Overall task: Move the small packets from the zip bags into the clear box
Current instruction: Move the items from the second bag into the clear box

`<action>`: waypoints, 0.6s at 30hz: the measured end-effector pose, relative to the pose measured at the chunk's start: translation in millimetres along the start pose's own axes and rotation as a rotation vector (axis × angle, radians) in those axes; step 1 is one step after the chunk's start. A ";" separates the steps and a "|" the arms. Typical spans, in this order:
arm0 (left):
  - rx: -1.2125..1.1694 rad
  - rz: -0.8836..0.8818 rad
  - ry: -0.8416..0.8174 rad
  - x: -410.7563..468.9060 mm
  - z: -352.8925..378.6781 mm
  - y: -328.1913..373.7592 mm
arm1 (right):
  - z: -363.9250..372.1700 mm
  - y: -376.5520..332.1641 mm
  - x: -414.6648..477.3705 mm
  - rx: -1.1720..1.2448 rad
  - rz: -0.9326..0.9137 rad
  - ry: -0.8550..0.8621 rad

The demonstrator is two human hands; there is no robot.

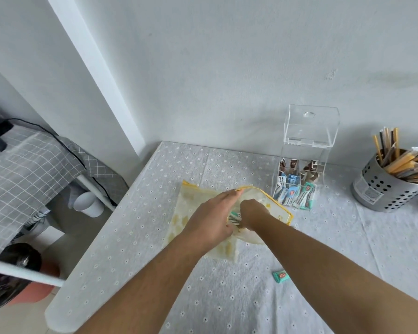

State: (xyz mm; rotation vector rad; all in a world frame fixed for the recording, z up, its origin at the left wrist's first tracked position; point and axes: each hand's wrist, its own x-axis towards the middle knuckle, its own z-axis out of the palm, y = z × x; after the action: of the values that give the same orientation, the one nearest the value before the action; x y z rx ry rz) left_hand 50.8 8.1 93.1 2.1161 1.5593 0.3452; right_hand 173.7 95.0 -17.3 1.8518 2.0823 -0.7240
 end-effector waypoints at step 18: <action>0.024 -0.009 0.004 -1.4 -0.5 -3.8 | -24.4 5.0 -13.7 0.465 -0.073 0.016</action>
State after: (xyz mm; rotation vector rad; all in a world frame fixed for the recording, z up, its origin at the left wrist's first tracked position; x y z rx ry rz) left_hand 47.0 7.8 91.6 2.1274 1.5818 0.3294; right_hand 183.8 96.5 9.2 2.0108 2.1328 -1.3089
